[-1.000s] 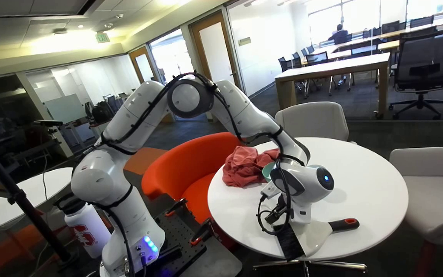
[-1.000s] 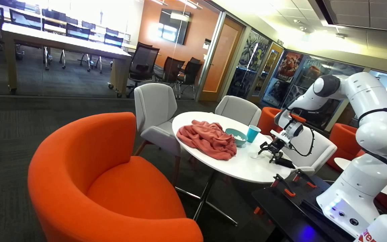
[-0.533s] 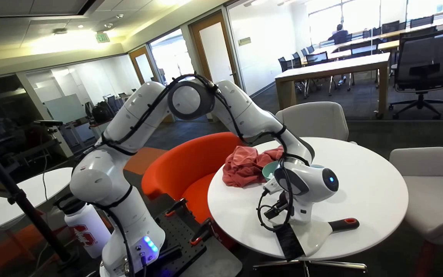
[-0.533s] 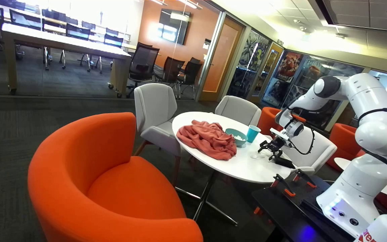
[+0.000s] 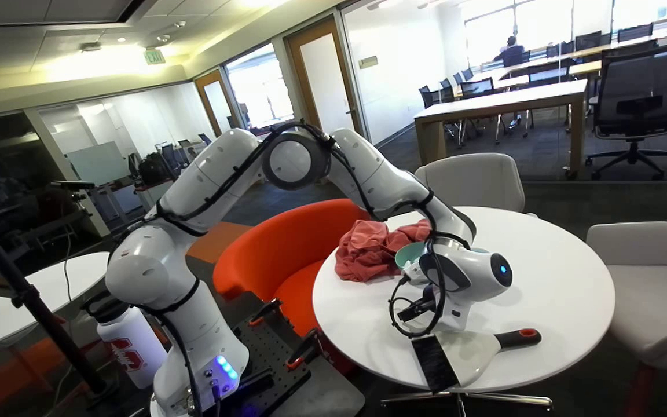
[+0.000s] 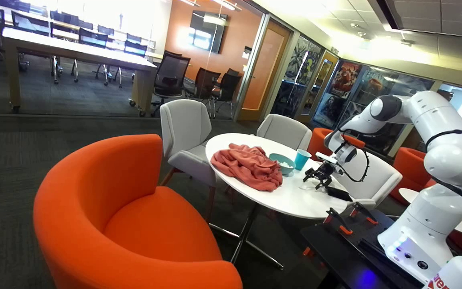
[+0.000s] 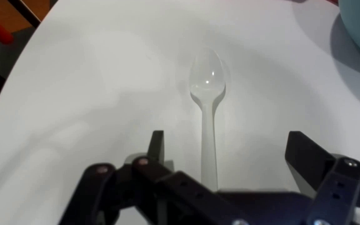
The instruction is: Pick up the white spoon from the table and use it to stir the contents in the green bowl
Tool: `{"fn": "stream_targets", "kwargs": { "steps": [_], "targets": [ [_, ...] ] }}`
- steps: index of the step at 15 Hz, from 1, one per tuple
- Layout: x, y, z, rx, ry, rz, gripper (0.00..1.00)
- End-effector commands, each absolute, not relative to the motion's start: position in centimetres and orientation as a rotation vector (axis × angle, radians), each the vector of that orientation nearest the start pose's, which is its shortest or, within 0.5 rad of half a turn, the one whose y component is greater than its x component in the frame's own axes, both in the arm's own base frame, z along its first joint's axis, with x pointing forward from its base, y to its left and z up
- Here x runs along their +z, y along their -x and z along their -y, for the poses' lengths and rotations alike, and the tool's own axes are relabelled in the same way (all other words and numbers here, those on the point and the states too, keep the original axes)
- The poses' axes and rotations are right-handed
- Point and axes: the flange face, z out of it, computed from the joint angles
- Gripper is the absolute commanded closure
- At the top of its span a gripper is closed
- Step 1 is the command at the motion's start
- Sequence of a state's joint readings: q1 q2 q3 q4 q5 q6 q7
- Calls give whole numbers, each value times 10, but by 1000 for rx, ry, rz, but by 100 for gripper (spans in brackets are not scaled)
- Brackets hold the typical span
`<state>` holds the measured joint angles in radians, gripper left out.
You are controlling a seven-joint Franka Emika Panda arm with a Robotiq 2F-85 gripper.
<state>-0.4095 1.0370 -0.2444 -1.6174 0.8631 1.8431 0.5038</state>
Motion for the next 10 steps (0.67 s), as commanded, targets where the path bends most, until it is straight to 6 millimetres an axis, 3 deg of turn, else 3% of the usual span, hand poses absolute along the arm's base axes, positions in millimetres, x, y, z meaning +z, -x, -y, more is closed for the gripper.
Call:
{"fn": "stream_targets", "kwargs": {
  "steps": [1, 10],
  "targets": [
    [-6, -500, 302, 890, 1612, -1899, 0],
    [-6, -478, 298, 813, 1641, -1857, 0]
  ]
}}
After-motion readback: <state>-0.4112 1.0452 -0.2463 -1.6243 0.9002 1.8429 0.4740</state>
